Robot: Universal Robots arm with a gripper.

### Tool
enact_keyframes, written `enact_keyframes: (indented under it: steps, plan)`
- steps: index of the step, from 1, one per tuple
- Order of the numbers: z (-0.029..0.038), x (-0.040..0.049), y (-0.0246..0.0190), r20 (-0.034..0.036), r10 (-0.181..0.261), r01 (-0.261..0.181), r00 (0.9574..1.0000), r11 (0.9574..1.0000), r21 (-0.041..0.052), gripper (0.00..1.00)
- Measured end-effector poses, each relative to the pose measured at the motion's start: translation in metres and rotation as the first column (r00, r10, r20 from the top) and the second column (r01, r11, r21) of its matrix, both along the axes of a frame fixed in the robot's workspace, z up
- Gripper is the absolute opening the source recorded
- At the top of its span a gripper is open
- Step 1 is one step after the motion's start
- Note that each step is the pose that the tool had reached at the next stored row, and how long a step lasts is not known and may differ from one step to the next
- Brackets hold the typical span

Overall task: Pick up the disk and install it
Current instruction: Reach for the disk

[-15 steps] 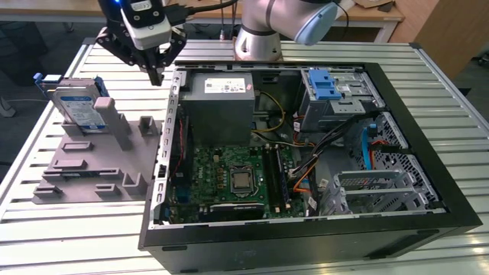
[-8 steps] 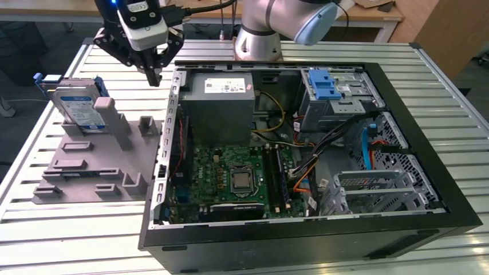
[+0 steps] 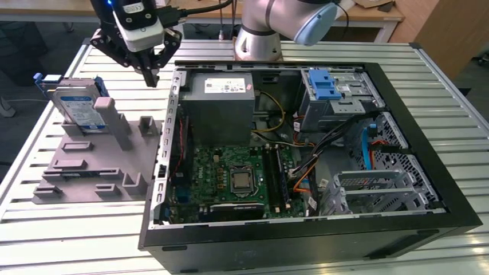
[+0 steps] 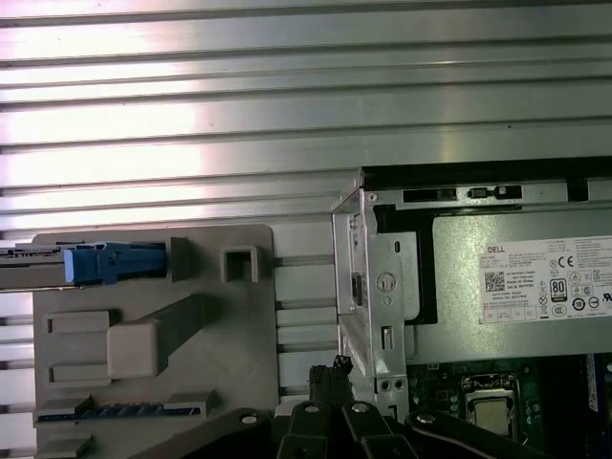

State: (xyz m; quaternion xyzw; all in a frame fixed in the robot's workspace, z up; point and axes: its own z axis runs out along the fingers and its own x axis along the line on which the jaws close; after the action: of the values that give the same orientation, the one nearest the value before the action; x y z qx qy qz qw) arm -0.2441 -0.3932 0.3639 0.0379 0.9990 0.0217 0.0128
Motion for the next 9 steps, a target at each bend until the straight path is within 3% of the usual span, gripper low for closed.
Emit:
enact_keyframes:
  steps: [9]
  plan:
    - [-0.0014,-0.0060,0.0000,0.0000,0.000,0.000,1.0000,1.0000,0.0000,0.11]
